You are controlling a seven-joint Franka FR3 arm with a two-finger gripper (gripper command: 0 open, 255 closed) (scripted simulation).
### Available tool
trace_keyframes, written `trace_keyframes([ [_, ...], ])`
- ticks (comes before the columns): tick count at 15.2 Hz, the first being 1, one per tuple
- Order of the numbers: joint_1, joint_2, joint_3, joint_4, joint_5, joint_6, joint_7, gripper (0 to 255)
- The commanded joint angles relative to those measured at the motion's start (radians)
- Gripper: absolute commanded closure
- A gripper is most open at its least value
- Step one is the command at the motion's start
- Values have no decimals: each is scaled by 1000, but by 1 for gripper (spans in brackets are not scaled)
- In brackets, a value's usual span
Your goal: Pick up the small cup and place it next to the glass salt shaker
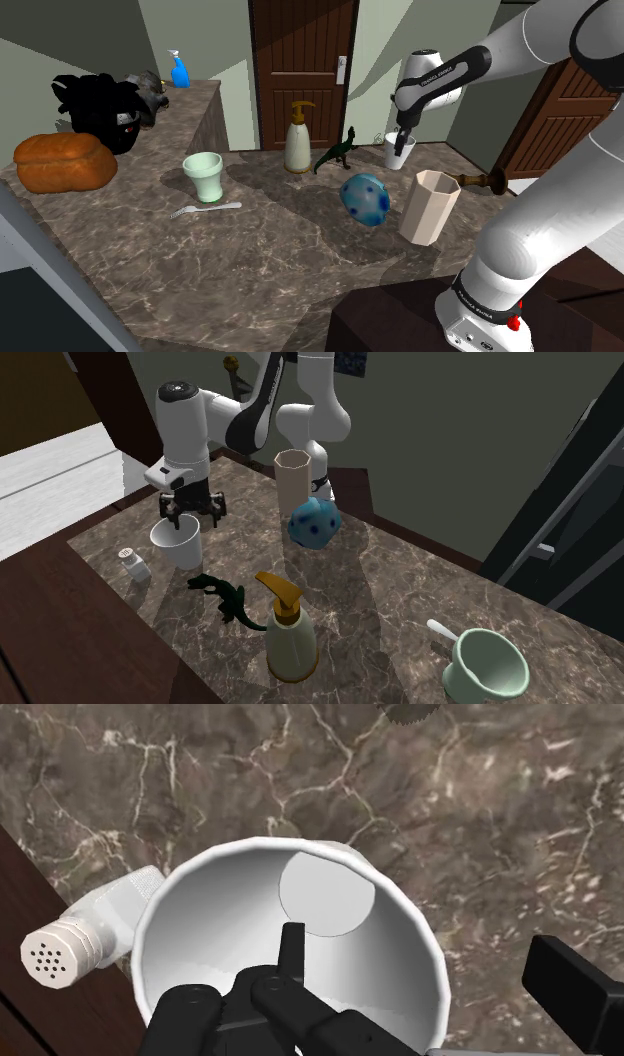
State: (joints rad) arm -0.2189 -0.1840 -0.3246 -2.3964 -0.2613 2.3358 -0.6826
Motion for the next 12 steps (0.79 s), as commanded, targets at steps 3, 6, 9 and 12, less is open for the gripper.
trace_keyframes([
  [3, 4, -45, 12, 26, -2, -72, 4, 0],
  [6, 7, -81, 23, 54, -1, -136, 6, 0],
  [9, 7, -81, 23, 54, -1, -136, 6, 0],
  [12, 7, -81, 23, 54, -1, -136, 6, 0],
])
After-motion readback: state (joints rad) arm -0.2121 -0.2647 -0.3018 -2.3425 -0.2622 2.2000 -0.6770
